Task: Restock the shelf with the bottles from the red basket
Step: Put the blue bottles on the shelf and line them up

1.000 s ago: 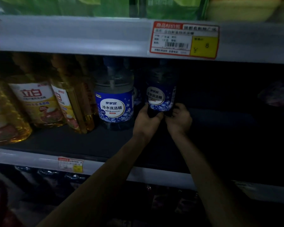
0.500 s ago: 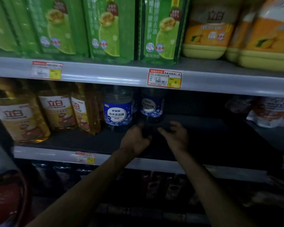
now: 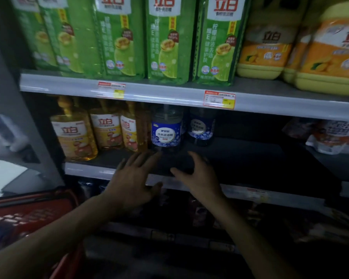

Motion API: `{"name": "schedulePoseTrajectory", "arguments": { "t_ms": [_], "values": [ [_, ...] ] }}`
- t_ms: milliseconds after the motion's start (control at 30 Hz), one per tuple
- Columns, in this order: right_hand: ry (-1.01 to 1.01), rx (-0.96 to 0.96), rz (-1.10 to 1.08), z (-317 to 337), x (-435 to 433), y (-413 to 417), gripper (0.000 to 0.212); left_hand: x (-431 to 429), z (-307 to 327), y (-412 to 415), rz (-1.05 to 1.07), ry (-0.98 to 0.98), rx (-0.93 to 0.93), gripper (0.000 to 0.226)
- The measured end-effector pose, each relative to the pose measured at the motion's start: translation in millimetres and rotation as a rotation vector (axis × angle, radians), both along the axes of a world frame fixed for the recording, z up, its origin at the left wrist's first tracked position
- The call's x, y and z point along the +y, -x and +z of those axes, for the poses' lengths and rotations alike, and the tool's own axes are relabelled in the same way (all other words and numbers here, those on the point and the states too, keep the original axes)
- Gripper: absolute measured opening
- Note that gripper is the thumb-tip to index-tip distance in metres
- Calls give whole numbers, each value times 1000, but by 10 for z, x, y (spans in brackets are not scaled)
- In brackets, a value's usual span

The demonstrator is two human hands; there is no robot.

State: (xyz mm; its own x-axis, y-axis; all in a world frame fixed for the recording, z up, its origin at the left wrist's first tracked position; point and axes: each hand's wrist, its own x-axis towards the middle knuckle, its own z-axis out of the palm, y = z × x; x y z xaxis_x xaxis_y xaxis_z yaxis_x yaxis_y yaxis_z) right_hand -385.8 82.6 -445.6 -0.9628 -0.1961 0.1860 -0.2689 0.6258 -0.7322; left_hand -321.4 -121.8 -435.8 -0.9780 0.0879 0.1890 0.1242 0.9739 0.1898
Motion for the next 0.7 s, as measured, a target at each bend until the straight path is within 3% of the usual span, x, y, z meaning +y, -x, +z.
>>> {"name": "schedulePoseTrajectory", "arguments": {
  "t_ms": [200,433,700],
  "values": [
    [-213,83,296,118,-483,-385,93,-572,56,-599,236,-164,7,98],
    [-430,54,442,115,-779,-509,96,-950,7,-1222,241,-37,14,92],
    [-620,138,619,8,-1359,-629,95,-1788,-796,-1661,284,21,4,82]
  ]
}}
